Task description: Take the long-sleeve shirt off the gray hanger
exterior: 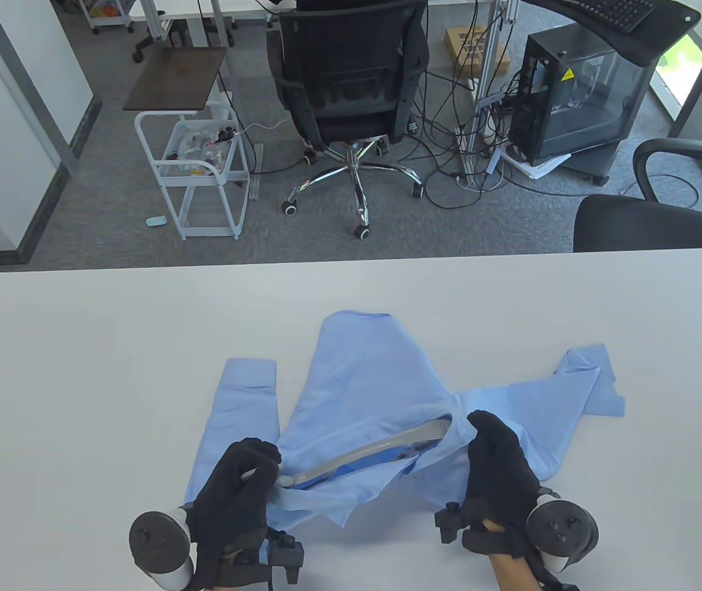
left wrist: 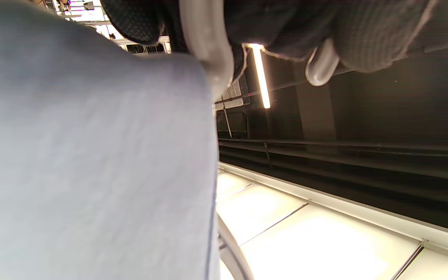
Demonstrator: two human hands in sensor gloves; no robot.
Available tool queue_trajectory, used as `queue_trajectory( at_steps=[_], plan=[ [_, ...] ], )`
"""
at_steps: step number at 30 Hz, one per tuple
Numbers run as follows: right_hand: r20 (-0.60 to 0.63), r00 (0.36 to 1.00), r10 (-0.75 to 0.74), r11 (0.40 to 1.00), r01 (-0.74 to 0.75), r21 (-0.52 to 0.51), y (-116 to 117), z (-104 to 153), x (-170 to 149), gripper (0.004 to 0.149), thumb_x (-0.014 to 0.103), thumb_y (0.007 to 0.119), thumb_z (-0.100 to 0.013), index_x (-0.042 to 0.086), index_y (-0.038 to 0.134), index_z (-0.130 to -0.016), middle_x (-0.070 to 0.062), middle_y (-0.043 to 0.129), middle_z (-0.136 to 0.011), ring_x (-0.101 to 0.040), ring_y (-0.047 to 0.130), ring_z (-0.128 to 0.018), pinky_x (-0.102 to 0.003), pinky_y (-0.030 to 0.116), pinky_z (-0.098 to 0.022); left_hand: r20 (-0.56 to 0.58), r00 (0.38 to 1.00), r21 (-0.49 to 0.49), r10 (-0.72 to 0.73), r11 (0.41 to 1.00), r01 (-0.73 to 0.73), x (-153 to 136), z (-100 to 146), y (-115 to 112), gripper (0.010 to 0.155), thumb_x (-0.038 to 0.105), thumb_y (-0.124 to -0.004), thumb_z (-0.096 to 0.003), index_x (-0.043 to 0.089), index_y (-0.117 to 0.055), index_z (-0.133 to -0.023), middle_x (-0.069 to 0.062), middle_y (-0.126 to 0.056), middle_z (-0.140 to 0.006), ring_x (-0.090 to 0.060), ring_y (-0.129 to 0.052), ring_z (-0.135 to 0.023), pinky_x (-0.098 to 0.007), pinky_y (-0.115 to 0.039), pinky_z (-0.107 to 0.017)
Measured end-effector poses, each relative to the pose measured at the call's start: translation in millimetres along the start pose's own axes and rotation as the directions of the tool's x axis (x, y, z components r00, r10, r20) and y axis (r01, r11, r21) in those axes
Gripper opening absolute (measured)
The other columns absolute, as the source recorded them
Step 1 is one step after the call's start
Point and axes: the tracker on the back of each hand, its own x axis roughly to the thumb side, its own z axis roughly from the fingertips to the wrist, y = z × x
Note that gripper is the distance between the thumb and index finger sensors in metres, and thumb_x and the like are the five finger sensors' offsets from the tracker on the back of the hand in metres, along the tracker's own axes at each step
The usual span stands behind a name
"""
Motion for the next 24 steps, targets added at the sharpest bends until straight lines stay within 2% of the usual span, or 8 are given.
queue_trajectory(
  at_steps=[4,8,10,11,13,17,20,24],
  plan=[
    [0.052,0.998,0.043,0.999,-0.042,-0.012,-2.2,0.1,1.8,0.046,0.023,0.084,-0.053,0.018,0.071,-0.097,-0.011,0.087,-0.088,-0.007,0.102,-0.045,-0.047,0.082,-0.062,-0.003,1.000,0.002,0.001,1.000,-0.001,-0.8,0.1,0.8,0.043,0.068,-0.075,-0.0475,0.029,-0.085,-0.063,0.008,-0.085,-0.045,-0.013,-0.095,-0.072,-0.052,-0.063,-0.076],
    [0.054,0.998,0.009,0.998,-0.013,0.063,1.8,-1.0,-0.1,0.047,0.025,0.074,-0.059,0.019,0.064,-0.105,-0.010,0.082,-0.093,-0.007,0.097,-0.053,-0.051,0.075,-0.065,-0.007,1.000,0.005,0.008,1.000,-0.008,-0.7,-0.3,1.6,0.043,0.068,-0.075,-0.0476,0.029,-0.085,-0.063,0.008,-0.085,-0.045,-0.013,-0.095,-0.072,-0.052,-0.063,-0.076],
    [0.047,0.999,-0.019,0.989,0.012,0.145,6.4,0.5,-1.3,0.060,0.045,0.063,-0.064,0.012,0.054,-0.114,-0.021,0.072,-0.101,-0.028,0.090,-0.070,-0.071,0.058,-0.065,-0.003,1.000,0.006,-0.002,1.000,0.002,0.0,0.0,0.8,0.043,0.068,-0.076,-0.0475,0.028,-0.085,-0.063,0.008,-0.085,-0.045,-0.013,-0.095,-0.072,-0.052,-0.063,-0.076],
    [0.022,0.998,-0.053,0.973,0.047,0.224,10.3,1.8,-1.0,0.071,0.058,0.058,-0.065,0.014,0.046,-0.119,-0.027,0.062,-0.108,-0.046,0.079,-0.084,-0.082,0.045,-0.063,0.013,0.999,0.009,-0.032,0.999,0.031,1.4,1.0,-0.5,0.043,0.068,-0.076,-0.0475,0.028,-0.085,-0.063,0.008,-0.085,-0.045,-0.013,-0.095,-0.072,-0.052,-0.063,-0.076],
    [0.023,1.000,-0.018,0.956,0.010,0.293,18.3,2.5,3.2,0.087,0.070,0.061,-0.059,0.015,0.038,-0.122,-0.033,0.046,-0.116,-0.067,0.055,-0.096,-0.091,0.029,-0.060,0.051,0.995,0.010,-0.090,0.996,0.090,6.2,2.8,-3.9,0.044,0.067,-0.076,-0.0475,0.028,-0.085,-0.063,0.007,-0.085,-0.045,-0.014,-0.095,-0.072,-0.052,-0.063,-0.076],
    [0.115,0.978,0.177,0.930,-0.204,0.307,33.0,5.3,12.2,0.096,0.080,0.057,-0.057,0.015,0.032,-0.123,-0.033,0.040,-0.118,-0.069,0.055,-0.097,-0.091,0.040,-0.057,0.122,0.975,0.015,-0.184,0.983,0.183,17.0,7.6,-10.0,0.044,0.068,-0.075,-0.0475,0.028,-0.085,-0.063,0.008,-0.085,-0.045,-0.013,-0.095,-0.072,-0.052,-0.063,-0.076],
    [0.083,0.978,0.192,0.928,-0.209,0.309,39.4,5.6,14.5,0.099,0.081,0.059,-0.057,0.012,0.031,-0.123,-0.034,0.034,-0.119,-0.070,0.053,-0.097,-0.090,0.042,-0.058,0.136,0.972,0.009,-0.194,0.981,0.194,19.0,8.4,-11.4,0.044,0.067,-0.075,-0.0476,0.028,-0.085,-0.063,0.008,-0.085,-0.045,-0.013,-0.095,-0.072,-0.052,-0.063,-0.076],
    [0.041,0.978,0.206,0.922,-0.208,0.327,46.2,6.1,14.9,0.109,0.080,0.062,-0.056,-0.001,0.024,-0.119,-0.040,0.029,-0.115,-0.065,0.059,-0.095,-0.088,0.048,-0.059,0.184,0.959,-0.016,-0.216,0.975,0.223,22.5,11.8,-20.5,0.044,0.067,-0.074,-0.0478,0.028,-0.085,-0.063,0.008,-0.085,-0.045,-0.013,-0.095,-0.072,-0.052,-0.063,-0.076]
  ],
)
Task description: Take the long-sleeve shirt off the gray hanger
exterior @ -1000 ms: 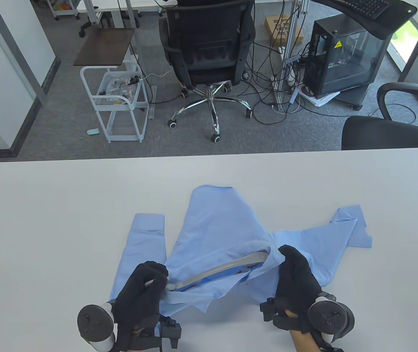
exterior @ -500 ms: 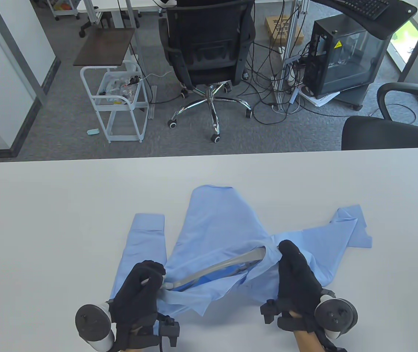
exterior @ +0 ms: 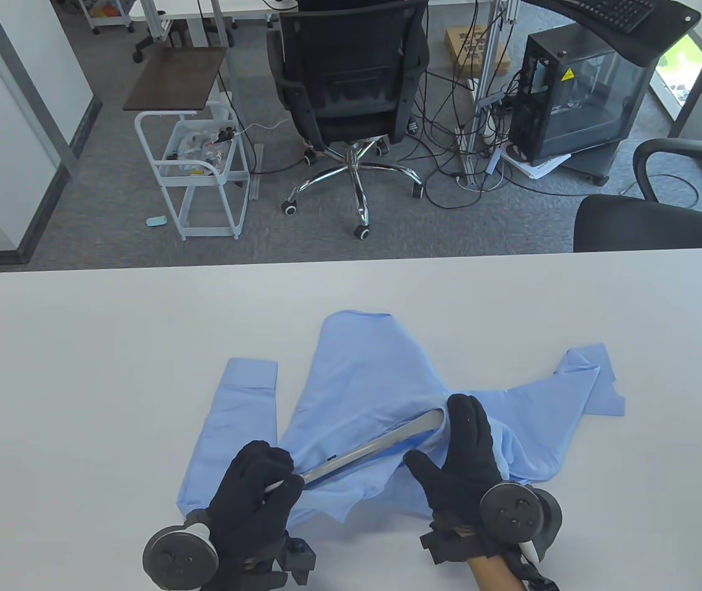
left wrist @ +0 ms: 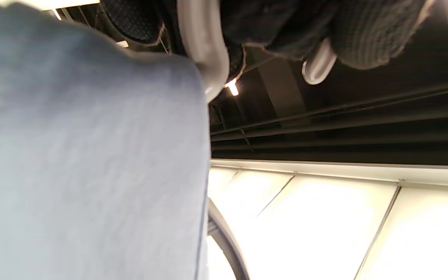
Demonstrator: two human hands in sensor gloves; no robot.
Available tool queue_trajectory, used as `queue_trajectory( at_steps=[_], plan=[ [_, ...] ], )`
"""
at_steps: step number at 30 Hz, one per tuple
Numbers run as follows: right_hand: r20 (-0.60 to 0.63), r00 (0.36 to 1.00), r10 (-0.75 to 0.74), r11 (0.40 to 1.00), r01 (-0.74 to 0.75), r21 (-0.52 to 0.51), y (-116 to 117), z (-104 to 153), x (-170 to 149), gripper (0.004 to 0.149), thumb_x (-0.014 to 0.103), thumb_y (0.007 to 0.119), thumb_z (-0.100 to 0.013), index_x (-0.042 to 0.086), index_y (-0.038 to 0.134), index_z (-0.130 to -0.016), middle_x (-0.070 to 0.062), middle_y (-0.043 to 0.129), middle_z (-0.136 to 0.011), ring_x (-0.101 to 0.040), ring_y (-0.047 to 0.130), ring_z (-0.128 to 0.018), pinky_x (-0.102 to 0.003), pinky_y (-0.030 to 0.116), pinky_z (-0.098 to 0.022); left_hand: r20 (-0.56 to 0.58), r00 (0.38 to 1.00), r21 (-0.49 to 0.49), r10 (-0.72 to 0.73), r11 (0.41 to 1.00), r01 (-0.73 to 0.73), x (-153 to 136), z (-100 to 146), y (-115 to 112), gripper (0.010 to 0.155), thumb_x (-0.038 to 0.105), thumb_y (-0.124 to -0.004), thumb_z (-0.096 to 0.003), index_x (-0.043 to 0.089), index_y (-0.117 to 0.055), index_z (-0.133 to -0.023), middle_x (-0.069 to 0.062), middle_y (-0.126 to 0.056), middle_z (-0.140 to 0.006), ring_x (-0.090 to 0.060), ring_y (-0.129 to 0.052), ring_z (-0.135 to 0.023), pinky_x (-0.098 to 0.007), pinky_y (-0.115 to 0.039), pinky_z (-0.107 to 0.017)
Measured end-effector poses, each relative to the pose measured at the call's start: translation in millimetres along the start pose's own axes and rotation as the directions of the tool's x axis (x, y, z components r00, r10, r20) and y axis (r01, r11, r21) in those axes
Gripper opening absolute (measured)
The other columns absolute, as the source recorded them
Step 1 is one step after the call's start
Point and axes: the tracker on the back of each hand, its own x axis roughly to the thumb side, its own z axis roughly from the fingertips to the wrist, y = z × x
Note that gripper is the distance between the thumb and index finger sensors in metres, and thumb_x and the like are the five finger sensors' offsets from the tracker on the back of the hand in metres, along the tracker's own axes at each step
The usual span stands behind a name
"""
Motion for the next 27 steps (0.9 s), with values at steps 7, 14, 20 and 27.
queue_trajectory(
  at_steps=[7,14,20,27],
  plan=[
    [-0.046,0.998,-0.036,0.991,0.030,-0.131,-6.8,0.1,-5.6,0.076,0.060,0.066,-0.064,0.013,0.040,-0.117,-0.037,0.043,-0.108,-0.045,0.075,-0.086,-0.072,0.059,-0.064,0.035,0.999,-0.019,0.015,1.000,-0.014,7.4,2.4,-3.7,0.044,0.067,-0.073,-0.0482,0.027,-0.084,-0.064,0.008,-0.084,-0.044,-0.012,-0.095,-0.071,-0.051,-0.063,-0.076],
    [-0.069,0.995,-0.076,0.978,0.061,-0.200,-17.3,-2.8,-16.2,0.050,0.044,0.064,-0.065,0.020,0.059,-0.109,-0.026,0.062,-0.102,-0.025,0.090,-0.072,-0.055,0.075,-0.064,0.038,0.998,-0.017,0.045,0.999,-0.045,4.9,1.9,-1.8,0.045,0.067,-0.073,-0.0481,0.026,-0.084,-0.064,0.007,-0.084,-0.044,-0.011,-0.095,-0.071,-0.051,-0.063,-0.077],
    [-0.106,0.983,-0.153,0.957,0.121,-0.263,-26.8,-2.4,-21.8,0.045,0.035,0.070,-0.062,0.013,0.068,-0.101,-0.020,0.077,-0.095,-0.015,0.099,-0.059,-0.047,0.086,-0.058,0.032,0.996,-0.008,0.088,0.996,-0.088,1.4,0.8,1.8,0.045,0.066,-0.073,-0.0479,0.026,-0.084,-0.063,0.007,-0.084,-0.044,-0.011,-0.095,-0.071,-0.051,-0.063,-0.077],
    [-0.145,0.940,-0.307,0.927,0.261,-0.269,-32.7,-2.7,-30.6,0.042,0.031,0.073,-0.060,0.013,0.072,-0.098,-0.015,0.082,-0.091,-0.008,0.101,-0.053,-0.042,0.090,-0.055,0.031,0.994,0.007,0.108,0.994,-0.108,-3.1,-0.8,7.0,0.045,0.066,-0.074,-0.0472,0.026,-0.085,-0.063,0.006,-0.084,-0.044,-0.013,-0.095,-0.071,-0.052,-0.062,-0.077]
  ],
)
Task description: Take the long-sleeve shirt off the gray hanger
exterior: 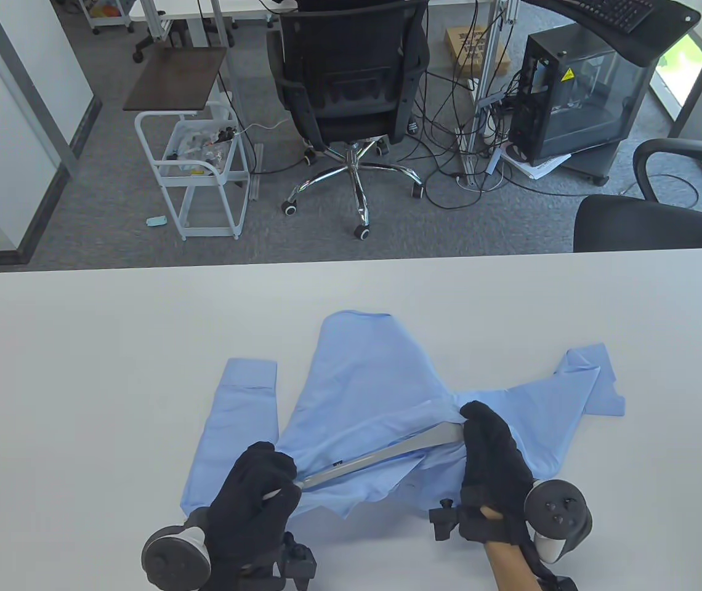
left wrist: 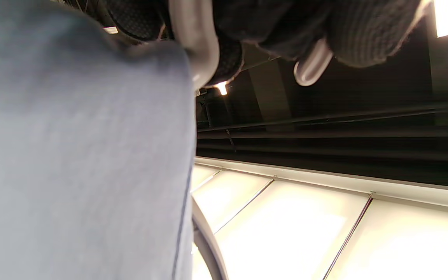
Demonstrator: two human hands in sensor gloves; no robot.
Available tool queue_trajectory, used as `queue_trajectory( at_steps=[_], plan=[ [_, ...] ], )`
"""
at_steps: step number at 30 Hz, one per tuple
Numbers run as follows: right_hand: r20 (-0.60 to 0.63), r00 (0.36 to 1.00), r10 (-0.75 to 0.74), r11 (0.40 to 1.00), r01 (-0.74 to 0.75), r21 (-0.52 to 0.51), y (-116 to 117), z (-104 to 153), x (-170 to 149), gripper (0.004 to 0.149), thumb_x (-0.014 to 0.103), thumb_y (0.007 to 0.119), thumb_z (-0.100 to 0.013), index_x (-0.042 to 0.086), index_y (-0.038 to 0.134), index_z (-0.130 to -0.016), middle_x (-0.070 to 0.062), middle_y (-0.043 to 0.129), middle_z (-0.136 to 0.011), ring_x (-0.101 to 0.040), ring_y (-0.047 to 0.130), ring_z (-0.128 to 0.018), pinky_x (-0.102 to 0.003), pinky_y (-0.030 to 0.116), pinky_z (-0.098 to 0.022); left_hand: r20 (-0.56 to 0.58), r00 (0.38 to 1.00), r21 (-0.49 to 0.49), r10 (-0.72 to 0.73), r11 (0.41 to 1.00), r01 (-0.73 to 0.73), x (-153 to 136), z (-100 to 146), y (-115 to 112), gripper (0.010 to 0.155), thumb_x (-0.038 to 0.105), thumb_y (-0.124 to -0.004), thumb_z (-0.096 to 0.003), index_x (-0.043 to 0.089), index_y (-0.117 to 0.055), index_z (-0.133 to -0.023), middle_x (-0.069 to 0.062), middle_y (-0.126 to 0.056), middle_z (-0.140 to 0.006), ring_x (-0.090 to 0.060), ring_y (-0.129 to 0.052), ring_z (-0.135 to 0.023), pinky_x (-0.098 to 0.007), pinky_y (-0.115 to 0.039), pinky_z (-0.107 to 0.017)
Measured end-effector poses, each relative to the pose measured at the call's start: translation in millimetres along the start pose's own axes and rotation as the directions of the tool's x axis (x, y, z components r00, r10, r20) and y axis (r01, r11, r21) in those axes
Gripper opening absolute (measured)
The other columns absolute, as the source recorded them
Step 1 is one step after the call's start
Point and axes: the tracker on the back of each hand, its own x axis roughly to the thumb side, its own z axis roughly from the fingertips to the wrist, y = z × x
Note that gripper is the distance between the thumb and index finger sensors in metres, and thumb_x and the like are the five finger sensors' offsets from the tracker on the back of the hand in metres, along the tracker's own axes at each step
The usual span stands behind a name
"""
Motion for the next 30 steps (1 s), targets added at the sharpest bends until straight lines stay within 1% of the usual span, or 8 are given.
queue_trajectory(
  at_steps=[10,12,14,15,18,22,27,30],
  plan=[
    [-0.074,0.975,-0.212,0.972,0.218,0.084,-5.2,-1.9,-11.2,0.041,0.027,0.074,-0.060,0.017,0.073,-0.100,-0.014,0.084,-0.088,-0.009,0.100,-0.051,-0.043,0.089,-0.055,0.023,0.993,0.056,-0.114,0.992,0.112,-4.4,0.4,9.5,0.045,0.070,-0.073,-0.0466,0.029,-0.086,-0.060,0.008,-0.087,-0.041,-0.013,-0.097,-0.067,-0.052,-0.063,-0.077],
    [-0.070,0.978,-0.198,0.975,0.204,0.084,-4.5,-2.0,-10.5,0.041,0.027,0.075,-0.060,0.018,0.074,-0.099,-0.014,0.084,-0.088,-0.009,0.101,-0.051,-0.043,0.089,-0.055,0.025,0.990,0.058,-0.138,0.989,0.136,-4.4,0.1,10.2,0.045,0.071,-0.074,-0.0458,0.030,-0.087,-0.060,0.009,-0.087,-0.040,-0.013,-0.098,-0.066,-0.052,-0.064,-0.076],
    [-0.045,0.986,-0.161,0.983,0.164,0.080,-5.2,-2.5,-9.0,0.041,0.027,0.075,-0.059,0.017,0.074,-0.099,-0.014,0.085,-0.088,-0.009,0.101,-0.051,-0.044,0.090,-0.054,0.039,0.988,0.033,-0.152,0.988,0.151,-4.6,-1.4,10.8,0.045,0.071,-0.076,-0.0435,0.030,-0.087,-0.060,0.009,-0.088,-0.040,-0.013,-0.098,-0.067,-0.052,-0.064,-0.076],
    [-0.049,0.986,-0.161,0.984,0.165,0.073,-6.0,-2.5,-9.5,0.041,0.026,0.075,-0.059,0.016,0.074,-0.099,-0.014,0.085,-0.087,-0.009,0.101,-0.050,-0.044,0.090,-0.054,0.086,0.981,-0.025,-0.172,0.984,0.174,-2.5,-3.6,11.6,0.045,0.070,-0.081,-0.0418,0.029,-0.089,-0.060,0.008,-0.089,-0.041,-0.015,-0.099,-0.067,-0.054,-0.063,-0.076],
    [-0.089,0.967,-0.238,0.964,0.247,0.099,-7.7,-4.7,-12.3,0.042,0.026,0.074,-0.059,0.013,0.074,-0.099,-0.015,0.085,-0.087,-0.009,0.100,-0.050,-0.044,0.090,-0.054,0.138,0.923,-0.091,-0.360,0.923,0.374,-0.9,-5.3,13.9,0.044,0.071,-0.083,-0.0409,0.034,-0.087,-0.065,0.012,-0.091,-0.046,-0.012,-0.098,-0.073,-0.056,-0.062,-0.078],
    [-0.163,0.902,-0.399,0.879,0.427,0.211,-3.9,-8.5,-19.9,0.043,0.027,0.072,-0.060,0.012,0.070,-0.101,-0.014,0.083,-0.089,-0.009,0.099,-0.053,-0.044,0.089,-0.056,0.087,0.979,-0.067,-0.185,0.979,0.191,-8.4,-7.0,18.7,0.044,0.068,-0.080,-0.0429,0.030,-0.091,-0.061,0.007,-0.092,-0.042,-0.015,-0.099,-0.068,-0.056,-0.063,-0.076],
    [-0.308,0.783,-0.540,0.755,0.613,0.233,3.0,-8.8,-28.2,0.044,0.027,0.071,-0.061,0.010,0.069,-0.101,-0.014,0.083,-0.088,-0.008,0.099,-0.052,-0.044,0.089,-0.056,0.094,0.969,0.005,-0.227,0.974,0.228,-8.4,-4.9,22.1,0.044,0.068,-0.078,-0.0422,0.031,-0.090,-0.060,0.008,-0.091,-0.043,-0.013,-0.099,-0.069,-0.054,-0.062,-0.077],
    [-0.406,0.621,-0.671,0.602,0.775,0.191,9.1,-5.4,-35.8,0.044,0.028,0.069,-0.062,0.010,0.067,-0.103,-0.013,0.082,-0.089,-0.007,0.099,-0.052,-0.042,0.089,-0.057,0.102,0.969,0.025,-0.223,0.975,0.222,-7.7,-3.7,19.9,0.044,0.068,-0.077,-0.0416,0.032,-0.090,-0.061,0.008,-0.091,-0.044,-0.013,-0.099,-0.071,-0.052,-0.062,-0.077]
  ],
)
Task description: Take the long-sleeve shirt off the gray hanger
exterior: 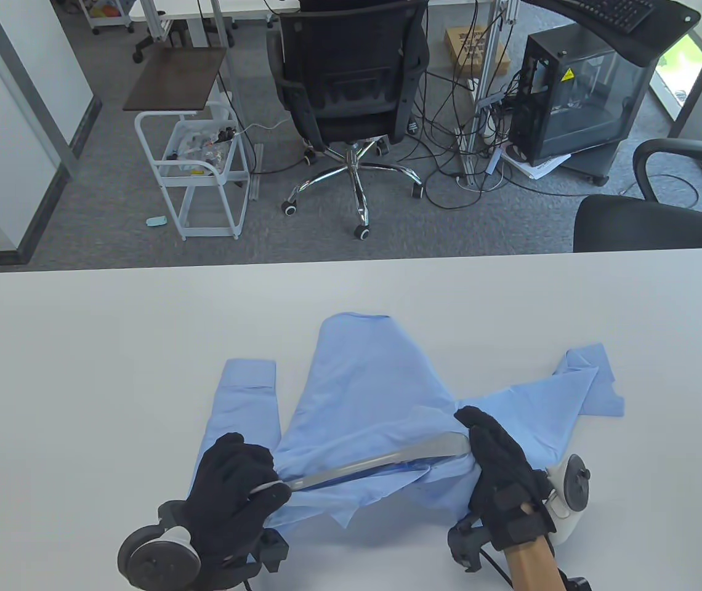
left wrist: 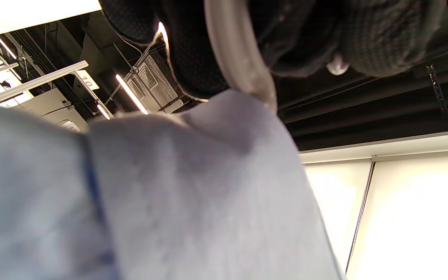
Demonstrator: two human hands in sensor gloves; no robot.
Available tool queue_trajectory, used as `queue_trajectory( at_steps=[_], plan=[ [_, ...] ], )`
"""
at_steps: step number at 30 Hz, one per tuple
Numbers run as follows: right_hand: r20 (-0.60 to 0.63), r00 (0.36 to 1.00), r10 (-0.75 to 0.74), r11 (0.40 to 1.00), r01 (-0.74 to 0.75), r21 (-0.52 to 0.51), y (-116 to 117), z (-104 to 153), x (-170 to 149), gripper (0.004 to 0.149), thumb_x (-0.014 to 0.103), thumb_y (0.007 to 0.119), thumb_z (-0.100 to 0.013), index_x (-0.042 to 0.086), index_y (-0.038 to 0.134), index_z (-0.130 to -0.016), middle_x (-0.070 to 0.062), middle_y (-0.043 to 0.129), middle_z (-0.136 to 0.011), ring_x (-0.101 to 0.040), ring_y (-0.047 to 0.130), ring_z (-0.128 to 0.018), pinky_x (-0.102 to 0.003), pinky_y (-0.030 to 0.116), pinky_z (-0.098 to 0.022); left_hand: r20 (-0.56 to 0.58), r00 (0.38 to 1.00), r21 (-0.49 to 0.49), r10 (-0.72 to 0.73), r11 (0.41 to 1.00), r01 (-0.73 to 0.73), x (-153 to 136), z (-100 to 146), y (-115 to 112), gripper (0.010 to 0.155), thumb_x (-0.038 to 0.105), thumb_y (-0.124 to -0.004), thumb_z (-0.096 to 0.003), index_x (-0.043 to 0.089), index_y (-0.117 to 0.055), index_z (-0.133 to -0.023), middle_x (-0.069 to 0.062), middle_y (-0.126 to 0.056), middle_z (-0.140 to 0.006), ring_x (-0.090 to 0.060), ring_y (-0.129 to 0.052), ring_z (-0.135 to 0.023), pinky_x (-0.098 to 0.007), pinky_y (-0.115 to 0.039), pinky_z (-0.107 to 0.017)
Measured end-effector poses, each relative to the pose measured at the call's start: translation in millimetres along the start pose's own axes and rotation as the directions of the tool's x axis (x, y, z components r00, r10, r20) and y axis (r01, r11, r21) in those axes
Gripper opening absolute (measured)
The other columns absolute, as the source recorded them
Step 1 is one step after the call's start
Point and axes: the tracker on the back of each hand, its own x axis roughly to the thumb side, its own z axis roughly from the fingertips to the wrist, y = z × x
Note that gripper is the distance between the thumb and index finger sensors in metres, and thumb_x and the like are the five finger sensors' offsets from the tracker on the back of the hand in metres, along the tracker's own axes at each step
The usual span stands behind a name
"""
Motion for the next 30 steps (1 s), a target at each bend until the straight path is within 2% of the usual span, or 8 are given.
queue_trajectory(
  at_steps=[4,13,17,19,23,25,27,30],
  plan=[
    [-0.085,0.972,-0.219,0.973,0.223,0.049,0.2,-1.2,-11.2,0.044,0.027,0.068,-0.063,0.010,0.065,-0.104,-0.012,0.081,-0.090,-0.006,0.098,-0.052,-0.042,0.088,-0.059,0.019,1.000,-0.016,-0.010,1.000,0.010,1.2,-0.4,-3.6,0.044,0.069,-0.075,-0.0413,0.032,-0.091,-0.060,0.009,-0.091,-0.043,-0.012,-0.100,-0.067,-0.052,-0.064,-0.076],
    [-0.104,0.980,-0.167,0.986,0.164,-0.041,-4.0,0.8,-13.9,0.044,0.025,0.069,-0.063,0.011,0.063,-0.105,-0.012,0.078,-0.090,-0.008,0.096,-0.053,-0.043,0.085,-0.059,-0.002,1.000,0.064,-0.029,0.998,0.029,1.4,1.5,3.2,0.045,0.070,-0.074,-0.0410,0.032,-0.093,-0.056,0.010,-0.092,-0.037,-0.011,-0.107,-0.045,-0.046,-0.069,-0.072],
    [-0.032,0.993,0.117,0.984,-0.120,-0.131,-4.7,5.1,4.3,0.043,0.023,0.070,-0.062,0.010,0.066,-0.103,-0.014,0.079,-0.088,-0.009,0.097,-0.050,-0.044,0.086,-0.057,0.021,0.997,0.051,-0.078,0.996,0.077,3.7,1.8,2.8,0.045,0.069,-0.074,-0.0410,0.031,-0.093,-0.056,0.009,-0.091,-0.037,-0.011,-0.107,-0.044,-0.046,-0.070,-0.072],
    [-0.003,0.945,0.327,0.929,-0.322,-0.182,-4.4,8.7,14.6,0.043,0.024,0.071,-0.061,0.011,0.068,-0.102,-0.013,0.081,-0.086,-0.008,0.097,-0.049,-0.043,0.088,-0.055,0.025,0.997,0.046,-0.074,0.996,0.073,4.2,1.7,3.9,0.045,0.069,-0.074,-0.0410,0.031,-0.093,-0.056,0.009,-0.091,-0.037,-0.012,-0.106,-0.044,-0.047,-0.069,-0.072],
    [-0.017,0.875,0.484,0.852,-0.475,-0.219,-1.4,11.6,25.0,0.042,0.022,0.074,-0.060,0.011,0.073,-0.100,-0.015,0.083,-0.084,-0.009,0.098,-0.046,-0.043,0.089,-0.053,0.042,0.991,0.039,-0.125,0.992,0.123,6.9,2.8,1.4,0.045,0.069,-0.074,-0.0407,0.031,-0.093,-0.056,0.008,-0.091,-0.037,-0.012,-0.106,-0.045,-0.047,-0.069,-0.072],
    [-0.034,0.778,0.628,0.754,-0.618,-0.221,2.1,13.3,29.2,0.041,0.021,0.075,-0.059,0.012,0.074,-0.099,-0.016,0.084,-0.083,-0.011,0.098,-0.045,-0.045,0.088,-0.052,0.046,0.990,0.037,-0.133,0.991,0.131,7.4,3.1,0.8,0.045,0.069,-0.074,-0.0405,0.031,-0.093,-0.056,0.009,-0.091,-0.037,-0.012,-0.106,-0.045,-0.047,-0.069,-0.072],
    [-0.024,0.598,0.801,0.580,-0.786,-0.214,9.8,12.6,31.2,0.041,0.021,0.076,-0.058,0.013,0.075,-0.098,-0.016,0.084,-0.083,-0.011,0.099,-0.044,-0.045,0.088,-0.052,0.046,0.989,0.036,-0.141,0.990,0.139,7.6,3.2,0.5,0.045,0.069,-0.075,-0.0405,0.031,-0.093,-0.056,0.008,-0.091,-0.037,-0.012,-0.106,-0.045,-0.047,-0.069,-0.072],
    [0.007,0.243,0.970,0.240,-0.953,-0.186,29.0,10.4,27.1,0.041,0.021,0.077,-0.057,0.014,0.077,-0.098,-0.016,0.085,-0.082,-0.011,0.099,-0.043,-0.045,0.089,-0.051,0.042,0.984,0.021,-0.171,0.985,0.171,6.6,3.0,-0.9,0.045,0.069,-0.075,-0.0405,0.031,-0.093,-0.056,0.008,-0.091,-0.037,-0.012,-0.106,-0.045,-0.047,-0.069,-0.072]
  ],
)
